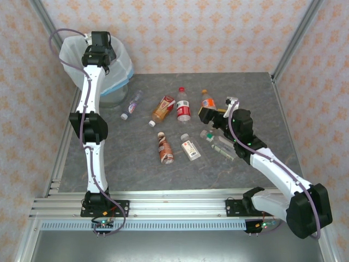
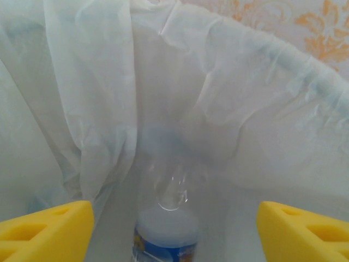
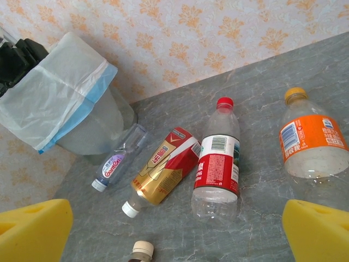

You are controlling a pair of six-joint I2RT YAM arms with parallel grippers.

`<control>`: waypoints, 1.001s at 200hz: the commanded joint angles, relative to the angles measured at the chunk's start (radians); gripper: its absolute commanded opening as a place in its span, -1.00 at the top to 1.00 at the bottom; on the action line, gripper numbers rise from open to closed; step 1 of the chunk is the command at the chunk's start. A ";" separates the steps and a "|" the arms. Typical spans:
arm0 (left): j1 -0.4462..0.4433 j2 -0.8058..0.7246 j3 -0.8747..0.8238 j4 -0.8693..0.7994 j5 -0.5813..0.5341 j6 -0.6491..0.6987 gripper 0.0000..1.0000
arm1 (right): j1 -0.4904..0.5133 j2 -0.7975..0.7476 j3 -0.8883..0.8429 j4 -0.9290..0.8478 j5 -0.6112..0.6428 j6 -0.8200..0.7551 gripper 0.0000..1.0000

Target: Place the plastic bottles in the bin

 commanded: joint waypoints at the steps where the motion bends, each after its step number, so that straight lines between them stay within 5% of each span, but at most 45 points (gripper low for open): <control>1: 0.007 -0.093 0.031 -0.067 0.068 -0.013 -0.63 | 0.006 -0.014 -0.015 -0.004 0.007 0.001 -0.98; 48: 0.006 -0.167 0.021 -0.095 0.202 -0.030 -0.76 | 0.006 0.013 -0.020 -0.012 0.035 0.028 -0.98; 63: 0.004 -0.203 0.002 -0.091 0.229 -0.039 -0.99 | 0.006 0.027 -0.015 -0.061 0.060 0.034 -0.98; 81: 0.003 -0.258 -0.053 -0.075 0.268 -0.044 -1.00 | 0.005 0.044 0.002 -0.173 0.078 0.028 -0.98; 200: -0.086 -0.732 -0.761 0.296 0.468 -0.165 -1.00 | 0.006 0.104 0.068 -0.771 0.256 -0.058 -0.98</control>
